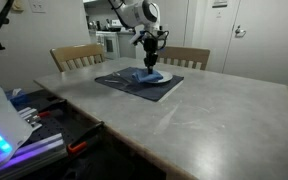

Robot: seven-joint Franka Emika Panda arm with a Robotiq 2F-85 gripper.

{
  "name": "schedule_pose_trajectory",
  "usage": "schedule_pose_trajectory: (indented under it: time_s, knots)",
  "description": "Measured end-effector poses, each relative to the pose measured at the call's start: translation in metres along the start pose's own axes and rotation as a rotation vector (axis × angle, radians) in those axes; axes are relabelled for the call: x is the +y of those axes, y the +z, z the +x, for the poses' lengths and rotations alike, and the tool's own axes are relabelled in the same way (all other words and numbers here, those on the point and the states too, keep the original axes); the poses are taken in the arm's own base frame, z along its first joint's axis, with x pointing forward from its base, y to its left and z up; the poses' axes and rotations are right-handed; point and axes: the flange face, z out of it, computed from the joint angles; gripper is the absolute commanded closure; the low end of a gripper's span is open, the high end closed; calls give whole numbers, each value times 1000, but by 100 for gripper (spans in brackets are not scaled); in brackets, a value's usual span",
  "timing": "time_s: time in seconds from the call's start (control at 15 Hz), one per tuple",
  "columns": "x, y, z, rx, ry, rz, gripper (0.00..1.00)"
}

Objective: Use the towel to wipe the plate

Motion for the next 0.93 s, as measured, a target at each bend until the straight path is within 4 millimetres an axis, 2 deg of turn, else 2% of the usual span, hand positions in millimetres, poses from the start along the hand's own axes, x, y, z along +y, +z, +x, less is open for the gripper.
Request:
schedule_pose_trajectory:
  time_s: [0.2, 0.6, 0.93]
  knots:
    - [11, 0, 7, 5, 60, -3, 98]
    - [25, -15, 30, 119, 237, 26, 98]
    - [16, -26, 44, 196, 348, 104, 98]
